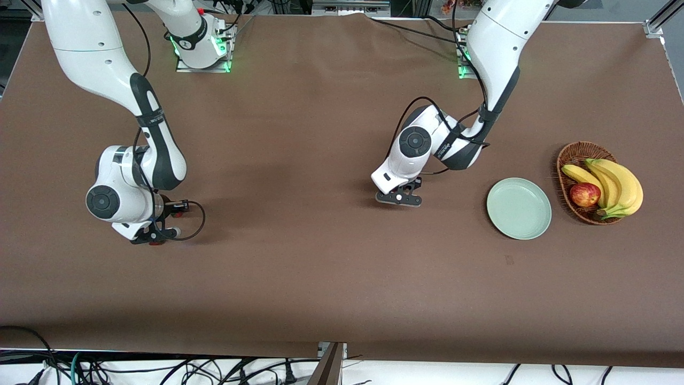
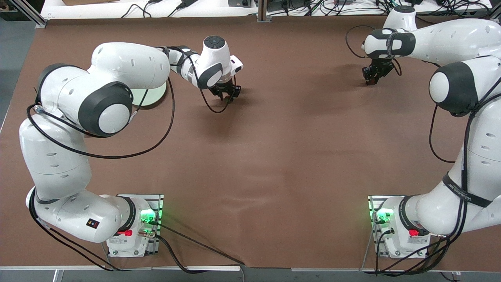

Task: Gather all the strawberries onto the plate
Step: 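Place the strawberry on the plate with the left gripper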

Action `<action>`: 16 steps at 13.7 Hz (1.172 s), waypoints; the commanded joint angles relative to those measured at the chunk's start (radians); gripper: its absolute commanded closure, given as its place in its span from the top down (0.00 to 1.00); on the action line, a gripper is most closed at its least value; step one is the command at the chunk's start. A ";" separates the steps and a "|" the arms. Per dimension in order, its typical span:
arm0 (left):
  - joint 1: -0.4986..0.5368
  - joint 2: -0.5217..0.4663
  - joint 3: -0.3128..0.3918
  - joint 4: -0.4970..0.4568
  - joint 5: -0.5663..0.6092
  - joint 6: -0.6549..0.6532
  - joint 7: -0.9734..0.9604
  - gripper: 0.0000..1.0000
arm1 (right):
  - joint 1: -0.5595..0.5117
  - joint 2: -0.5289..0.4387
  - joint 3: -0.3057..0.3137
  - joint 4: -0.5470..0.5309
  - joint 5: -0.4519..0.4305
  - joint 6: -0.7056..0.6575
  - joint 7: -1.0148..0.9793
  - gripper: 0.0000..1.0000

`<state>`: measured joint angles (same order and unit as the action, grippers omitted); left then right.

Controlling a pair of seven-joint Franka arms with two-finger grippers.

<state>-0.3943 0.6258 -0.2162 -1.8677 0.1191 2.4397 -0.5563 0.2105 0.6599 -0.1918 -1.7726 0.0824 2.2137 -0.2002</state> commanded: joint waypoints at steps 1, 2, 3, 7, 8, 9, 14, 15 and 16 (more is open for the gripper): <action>-0.005 -0.017 0.011 0.004 0.027 -0.002 -0.020 0.26 | -0.014 -0.031 0.012 -0.028 0.023 0.017 -0.027 0.22; 0.003 -0.038 0.012 0.004 0.030 -0.013 -0.017 0.26 | -0.014 -0.031 0.017 -0.018 0.023 0.017 -0.025 0.20; 0.015 -0.063 0.017 0.008 0.031 -0.062 -0.014 0.25 | -0.014 -0.031 0.026 0.001 0.023 0.017 -0.015 0.20; 0.096 -0.155 0.021 0.030 0.034 -0.322 0.070 0.23 | 0.001 0.010 0.109 0.105 0.091 0.017 0.106 0.20; 0.133 -0.173 0.021 0.032 0.062 -0.379 0.126 0.23 | 0.010 0.033 0.129 0.130 0.097 0.018 0.145 0.20; 0.175 -0.189 0.018 0.032 0.107 -0.411 0.186 0.24 | 0.026 0.049 0.146 0.149 0.106 0.026 0.204 0.21; 0.368 -0.190 0.020 0.025 0.172 -0.415 0.481 0.25 | 0.226 0.145 0.170 0.286 0.105 0.107 0.607 0.21; 0.412 -0.184 0.017 0.019 0.191 -0.401 0.512 0.27 | 0.272 0.179 0.170 0.333 0.105 0.115 0.692 0.21; 0.431 -0.175 0.017 0.007 0.192 -0.368 0.530 0.28 | 0.315 0.219 0.170 0.388 0.103 0.139 0.772 0.21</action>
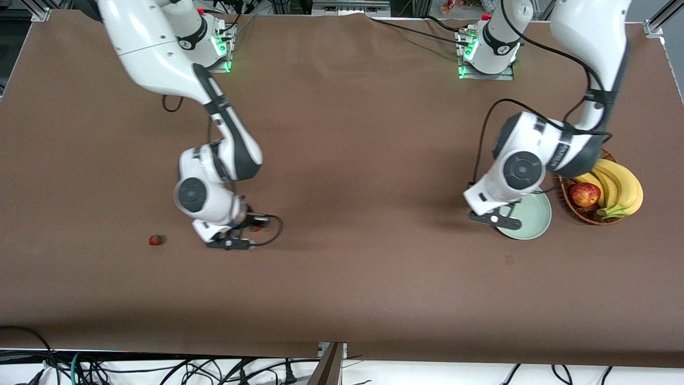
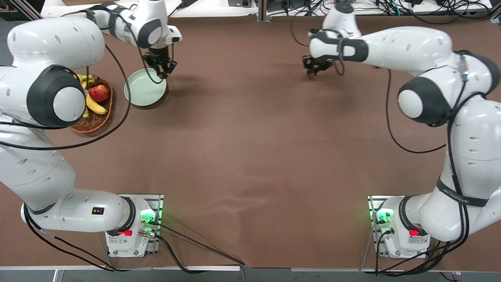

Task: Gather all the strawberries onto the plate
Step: 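Place the strawberry on the plate with the left gripper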

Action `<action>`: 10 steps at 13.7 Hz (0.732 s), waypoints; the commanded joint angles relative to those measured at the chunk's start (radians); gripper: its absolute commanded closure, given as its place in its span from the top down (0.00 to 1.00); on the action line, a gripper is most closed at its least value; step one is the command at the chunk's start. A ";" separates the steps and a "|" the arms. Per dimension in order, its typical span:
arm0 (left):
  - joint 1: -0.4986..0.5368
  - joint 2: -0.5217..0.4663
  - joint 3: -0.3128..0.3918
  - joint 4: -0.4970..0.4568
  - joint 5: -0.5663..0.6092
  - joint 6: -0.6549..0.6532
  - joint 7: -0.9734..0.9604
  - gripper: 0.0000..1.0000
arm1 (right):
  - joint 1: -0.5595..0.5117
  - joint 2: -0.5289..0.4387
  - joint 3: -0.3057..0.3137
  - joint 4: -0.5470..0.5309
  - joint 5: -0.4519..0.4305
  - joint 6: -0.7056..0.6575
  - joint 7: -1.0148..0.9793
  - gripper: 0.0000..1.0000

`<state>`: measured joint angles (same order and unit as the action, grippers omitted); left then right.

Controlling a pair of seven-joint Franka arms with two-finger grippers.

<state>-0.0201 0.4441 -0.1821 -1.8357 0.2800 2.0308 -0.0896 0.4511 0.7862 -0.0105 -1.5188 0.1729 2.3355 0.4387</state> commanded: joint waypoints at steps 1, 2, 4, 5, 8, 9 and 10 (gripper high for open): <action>0.063 0.010 -0.014 -0.049 0.034 0.080 0.085 0.28 | 0.115 0.135 -0.011 0.187 0.013 0.050 0.206 0.21; 0.096 0.016 -0.013 -0.074 0.034 0.130 0.112 0.28 | 0.150 0.171 -0.011 0.231 0.013 0.082 0.272 0.21; 0.155 0.024 -0.014 -0.129 0.036 0.244 0.189 0.31 | 0.207 0.205 -0.011 0.287 0.013 0.113 0.354 0.21; 0.163 0.030 -0.014 -0.154 0.036 0.284 0.203 0.32 | 0.239 0.212 -0.011 0.307 0.013 0.116 0.382 0.21; 0.181 0.038 -0.014 -0.186 0.036 0.347 0.217 0.45 | 0.323 0.252 -0.009 0.370 0.013 0.154 0.468 0.21; 0.183 0.039 -0.014 -0.186 0.036 0.347 0.220 0.54 | 0.352 0.275 -0.011 0.397 0.013 0.180 0.507 0.21; 0.189 0.041 -0.014 -0.186 0.036 0.348 0.220 0.73 | 0.377 0.300 -0.011 0.419 0.013 0.209 0.538 0.21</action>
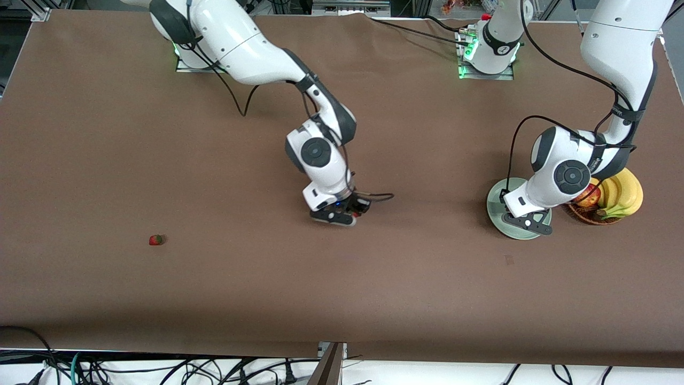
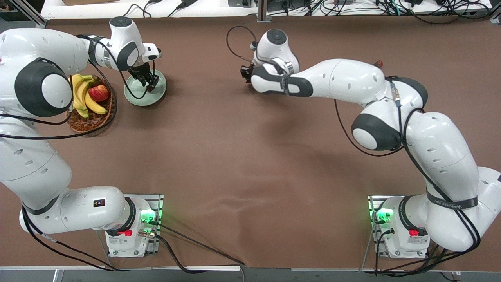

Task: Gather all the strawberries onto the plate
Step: 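Place the strawberry on the plate with the left gripper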

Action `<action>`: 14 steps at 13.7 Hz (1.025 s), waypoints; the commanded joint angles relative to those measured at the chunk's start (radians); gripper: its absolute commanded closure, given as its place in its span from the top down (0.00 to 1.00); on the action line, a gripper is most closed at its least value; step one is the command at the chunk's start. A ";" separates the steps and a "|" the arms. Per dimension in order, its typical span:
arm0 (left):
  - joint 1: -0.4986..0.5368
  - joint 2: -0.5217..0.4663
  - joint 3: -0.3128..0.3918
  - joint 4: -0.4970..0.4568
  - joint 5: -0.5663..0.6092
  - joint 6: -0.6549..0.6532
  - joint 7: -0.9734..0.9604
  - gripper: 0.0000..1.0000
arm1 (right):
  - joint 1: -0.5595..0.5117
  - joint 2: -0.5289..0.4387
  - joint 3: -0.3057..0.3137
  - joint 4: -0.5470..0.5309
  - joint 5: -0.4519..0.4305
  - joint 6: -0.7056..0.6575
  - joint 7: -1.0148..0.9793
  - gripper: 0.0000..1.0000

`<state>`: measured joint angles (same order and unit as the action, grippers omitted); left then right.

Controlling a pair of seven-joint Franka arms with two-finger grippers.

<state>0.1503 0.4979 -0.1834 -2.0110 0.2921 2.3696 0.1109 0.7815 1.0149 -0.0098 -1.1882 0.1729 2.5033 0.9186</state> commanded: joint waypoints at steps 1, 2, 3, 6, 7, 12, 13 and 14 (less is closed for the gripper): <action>0.018 -0.013 -0.014 -0.009 0.022 0.008 0.019 1.00 | 0.067 0.085 -0.012 0.104 0.013 0.063 0.069 0.21; 0.018 -0.018 -0.014 -0.006 0.022 0.002 0.019 1.00 | 0.071 0.088 -0.010 0.105 0.013 0.068 0.071 0.21; 0.018 -0.024 -0.018 -0.002 0.022 -0.010 0.019 1.00 | 0.085 0.090 -0.010 0.105 0.013 0.069 0.075 0.23; 0.014 -0.068 -0.059 0.038 0.004 -0.133 0.009 1.00 | 0.111 0.100 -0.010 0.105 0.011 0.097 0.120 0.99; 0.015 -0.079 -0.073 0.050 0.002 -0.173 0.003 1.00 | 0.114 0.099 -0.012 0.105 0.008 0.098 0.118 1.00; 0.012 -0.124 -0.100 0.079 -0.102 -0.223 -0.005 1.00 | 0.052 0.015 -0.088 0.105 0.003 -0.053 0.050 1.00; 0.006 -0.122 -0.100 0.107 -0.103 -0.261 -0.002 1.00 | 0.020 -0.007 -0.090 0.105 0.007 -0.090 -0.019 1.00; -0.004 -0.121 -0.114 0.127 -0.120 -0.288 -0.005 1.00 | -0.025 -0.027 -0.087 0.105 0.008 -0.133 -0.080 1.00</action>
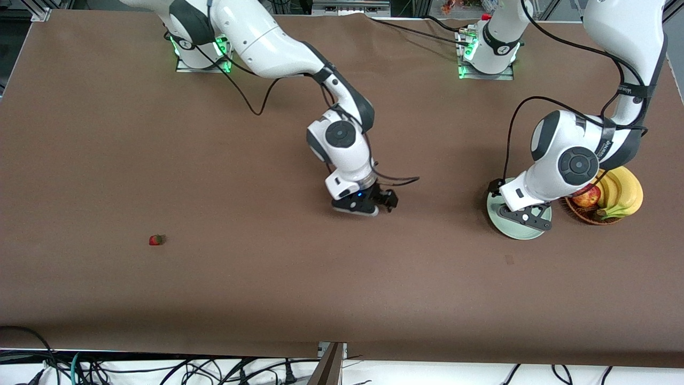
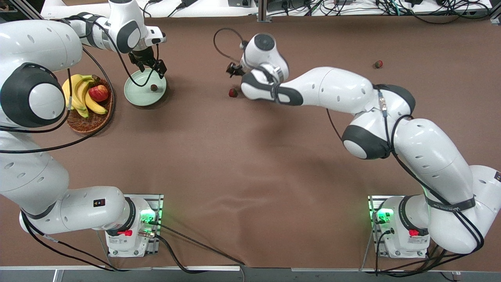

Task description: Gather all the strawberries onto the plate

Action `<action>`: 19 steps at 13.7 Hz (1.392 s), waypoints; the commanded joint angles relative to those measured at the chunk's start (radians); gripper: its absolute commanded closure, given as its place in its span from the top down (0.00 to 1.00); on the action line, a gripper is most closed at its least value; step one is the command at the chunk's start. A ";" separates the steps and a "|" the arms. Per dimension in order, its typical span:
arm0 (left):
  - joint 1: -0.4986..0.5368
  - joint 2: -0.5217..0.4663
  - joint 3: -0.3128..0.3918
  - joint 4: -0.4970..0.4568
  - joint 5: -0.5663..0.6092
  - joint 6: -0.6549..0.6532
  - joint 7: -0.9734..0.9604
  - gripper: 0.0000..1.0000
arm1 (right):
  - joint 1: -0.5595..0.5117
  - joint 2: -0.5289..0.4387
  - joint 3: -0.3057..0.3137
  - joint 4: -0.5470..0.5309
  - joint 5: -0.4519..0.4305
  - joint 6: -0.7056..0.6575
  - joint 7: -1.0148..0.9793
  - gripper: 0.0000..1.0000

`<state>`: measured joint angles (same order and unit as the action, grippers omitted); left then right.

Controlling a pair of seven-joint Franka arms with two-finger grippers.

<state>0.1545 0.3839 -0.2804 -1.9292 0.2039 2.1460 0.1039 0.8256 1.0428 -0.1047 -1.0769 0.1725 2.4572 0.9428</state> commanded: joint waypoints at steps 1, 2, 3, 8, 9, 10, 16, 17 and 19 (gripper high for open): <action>-0.013 -0.002 -0.049 0.050 -0.067 -0.067 -0.028 1.00 | -0.112 -0.072 0.010 -0.008 0.012 -0.131 -0.172 1.00; -0.021 0.006 -0.071 0.052 -0.095 -0.066 -0.106 1.00 | -0.159 -0.082 0.011 -0.008 0.013 -0.177 -0.255 1.00; -0.044 0.018 -0.095 0.053 -0.098 -0.060 -0.200 1.00 | -0.198 -0.093 0.011 -0.008 0.015 -0.214 -0.338 1.00; -0.245 0.130 -0.102 0.099 -0.083 0.088 -0.632 1.00 | -0.345 -0.118 0.005 -0.014 0.008 -0.351 -0.590 1.00; -0.266 0.153 -0.100 0.098 -0.083 0.128 -0.683 1.00 | -0.367 -0.119 -0.001 -0.014 0.004 -0.380 -0.625 1.00; -0.285 0.170 -0.099 0.098 -0.083 0.155 -0.717 1.00 | -0.393 -0.125 -0.003 -0.014 0.002 -0.411 -0.665 1.00; -0.366 0.253 -0.095 0.104 0.011 0.310 -0.921 1.00 | -0.497 -0.125 -0.150 -0.038 0.002 -0.549 -1.004 1.00; -0.371 0.262 -0.095 0.107 0.015 0.336 -0.944 1.00 | -0.513 -0.127 -0.162 -0.055 0.002 -0.549 -1.053 1.00; -0.374 0.280 -0.095 0.110 0.015 0.373 -0.958 1.00 | -0.552 -0.125 -0.184 -0.066 0.002 -0.549 -1.139 1.00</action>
<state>-0.2041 0.6333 -0.3881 -1.8514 0.1976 2.4912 -0.8220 0.2957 0.9444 -0.2776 -1.1002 0.1729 1.9164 -0.1147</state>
